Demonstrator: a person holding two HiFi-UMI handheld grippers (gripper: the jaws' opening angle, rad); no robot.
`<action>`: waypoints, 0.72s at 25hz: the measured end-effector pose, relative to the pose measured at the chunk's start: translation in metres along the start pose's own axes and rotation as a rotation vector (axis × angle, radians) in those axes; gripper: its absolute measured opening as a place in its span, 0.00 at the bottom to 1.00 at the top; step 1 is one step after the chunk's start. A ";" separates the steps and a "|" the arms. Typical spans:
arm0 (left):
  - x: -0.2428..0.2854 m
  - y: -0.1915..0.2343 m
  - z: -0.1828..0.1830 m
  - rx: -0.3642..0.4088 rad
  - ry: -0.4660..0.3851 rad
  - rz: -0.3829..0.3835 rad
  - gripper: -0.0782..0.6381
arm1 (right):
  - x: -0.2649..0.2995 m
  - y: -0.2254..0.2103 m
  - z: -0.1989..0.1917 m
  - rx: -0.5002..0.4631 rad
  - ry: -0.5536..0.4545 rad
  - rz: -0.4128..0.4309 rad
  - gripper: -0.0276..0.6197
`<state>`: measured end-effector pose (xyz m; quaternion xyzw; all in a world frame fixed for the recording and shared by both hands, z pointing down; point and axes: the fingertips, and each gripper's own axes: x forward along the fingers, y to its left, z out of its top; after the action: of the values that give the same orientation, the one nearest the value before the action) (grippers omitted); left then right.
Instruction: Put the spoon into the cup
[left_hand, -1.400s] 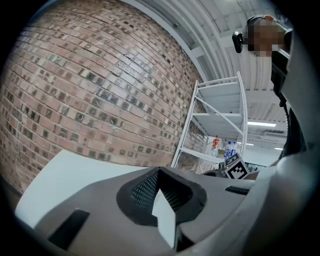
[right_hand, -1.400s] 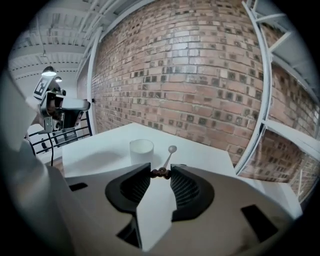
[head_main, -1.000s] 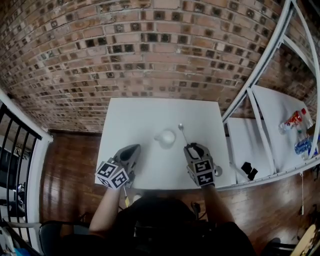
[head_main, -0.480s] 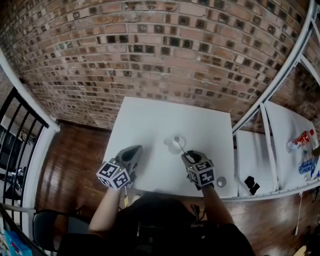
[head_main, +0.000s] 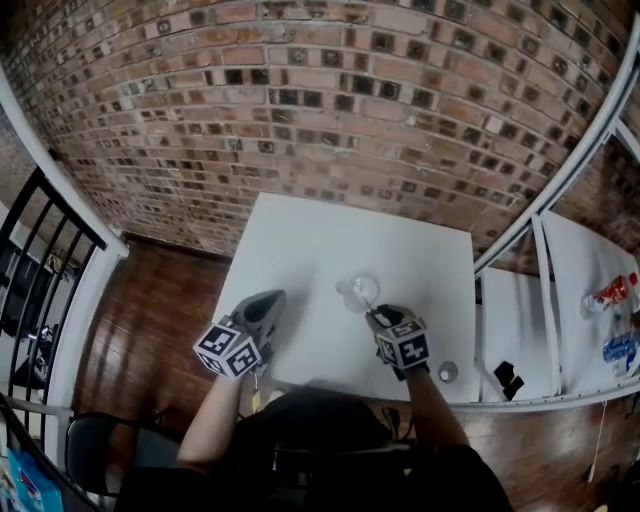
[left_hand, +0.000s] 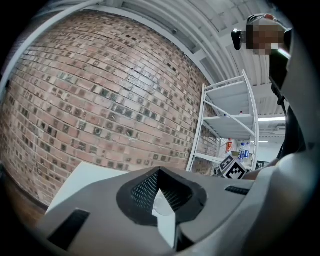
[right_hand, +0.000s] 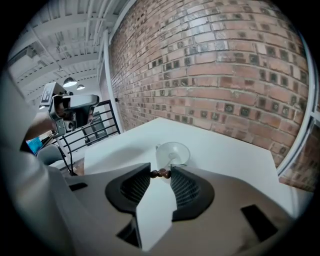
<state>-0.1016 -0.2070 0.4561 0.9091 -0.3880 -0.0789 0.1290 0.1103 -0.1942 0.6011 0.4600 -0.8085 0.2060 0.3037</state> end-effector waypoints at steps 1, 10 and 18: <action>0.000 0.001 0.000 0.001 0.000 0.003 0.12 | 0.002 -0.002 0.001 0.003 -0.001 0.001 0.25; -0.006 0.012 0.003 0.002 -0.010 0.047 0.12 | 0.015 -0.008 0.012 -0.001 -0.007 0.010 0.25; -0.014 0.014 0.005 0.007 -0.025 0.082 0.12 | 0.026 -0.013 0.010 -0.006 -0.016 0.005 0.25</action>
<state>-0.1224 -0.2066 0.4565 0.8920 -0.4266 -0.0835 0.1243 0.1081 -0.2227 0.6122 0.4587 -0.8128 0.2007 0.2979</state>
